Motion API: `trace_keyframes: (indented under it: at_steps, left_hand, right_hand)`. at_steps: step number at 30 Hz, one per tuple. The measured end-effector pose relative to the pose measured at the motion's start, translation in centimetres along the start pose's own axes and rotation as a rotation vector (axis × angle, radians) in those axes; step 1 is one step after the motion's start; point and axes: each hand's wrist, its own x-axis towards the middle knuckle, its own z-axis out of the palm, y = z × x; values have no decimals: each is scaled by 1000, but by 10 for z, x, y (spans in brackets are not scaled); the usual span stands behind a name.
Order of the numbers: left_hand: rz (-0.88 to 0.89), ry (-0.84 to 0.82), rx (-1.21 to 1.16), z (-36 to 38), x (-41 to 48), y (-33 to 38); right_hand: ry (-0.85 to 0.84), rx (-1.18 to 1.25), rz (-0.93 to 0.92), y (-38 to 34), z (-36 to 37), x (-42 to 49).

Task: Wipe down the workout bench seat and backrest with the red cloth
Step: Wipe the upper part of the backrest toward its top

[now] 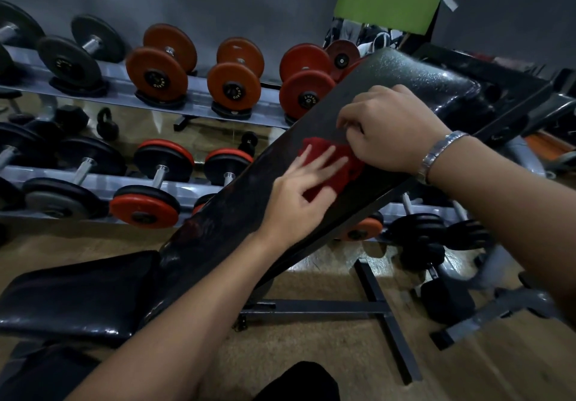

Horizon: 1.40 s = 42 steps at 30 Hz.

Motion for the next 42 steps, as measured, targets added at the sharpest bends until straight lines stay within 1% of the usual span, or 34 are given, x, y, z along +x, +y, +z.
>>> trace_keyframes:
  at_steps: [2, 3, 5, 7, 8, 10, 12, 13, 17, 19, 21, 23, 24, 27, 29, 31, 33, 36, 39, 42]
  left_hand:
    - [80, -59, 49, -16, -3, -14]
    - [81, -65, 53, -23, 6, -21]
    - [8, -29, 25, -27, 29, -23]
    - [-90, -1, -20, -17, 48, -14]
    - [-106, 2, -43, -10, 50, -9]
    - [-77, -9, -83, -1, 40, -9]
    - [-12, -21, -72, -5, 27, -21]
    - [-11, -21, -74, -11, 28, -27]
    - [-154, 31, -94, -16, 59, -31]
    - [-170, 59, -107, -7, 64, -24]
    - [-133, 66, -140, -4, 54, -24]
    - [-70, 33, -124, -13, 41, -37]
    - [-70, 13, -110, -20, 40, -45]
    - [-163, 9, -104, -33, 64, -60]
    - [-216, -4, -103, -28, 85, -60]
    - [-224, -36, -124, -20, 95, -56]
    - [-197, -78, -164, -18, 88, -61]
    - [-217, -108, -192, -33, 81, -76]
    - [-283, -92, -148, -39, 104, -84]
    - [-356, -56, -189, -29, 122, -71]
  right_hand:
    - [3, 12, -3, 1, 0, 0]
    - [1, 11, -5, 2, 0, -1]
    - [-11, 9, -12, 3, -1, -2]
    - [-11, 6, -11, 4, -1, 0]
    - [-5, 4, -5, 4, -1, 2]
    - [10, -3, 10, 5, -1, 6]
    - [4, -19, 4, 5, 0, 9]
    - [1, -28, -4, 5, 0, 11]
    - [-14, -49, -13, 3, 2, 15]
    - [-27, -45, -14, 1, 5, 19]
    - [-30, -40, -11, 1, 6, 23]
    - [-22, -38, -22, 1, 8, 27]
    - [-19, -40, -26, 2, 8, 29]
    - [-19, -51, -21, 5, 9, 32]
    - [-18, -55, -9, 7, 10, 34]
    - [-25, -54, 4, 8, 11, 38]
    - [-35, -51, 15, 11, 13, 40]
    - [-40, -46, 15, 14, 16, 42]
    - [-52, -55, 19, 16, 16, 44]
    - [-59, -58, 29, 17, 15, 46]
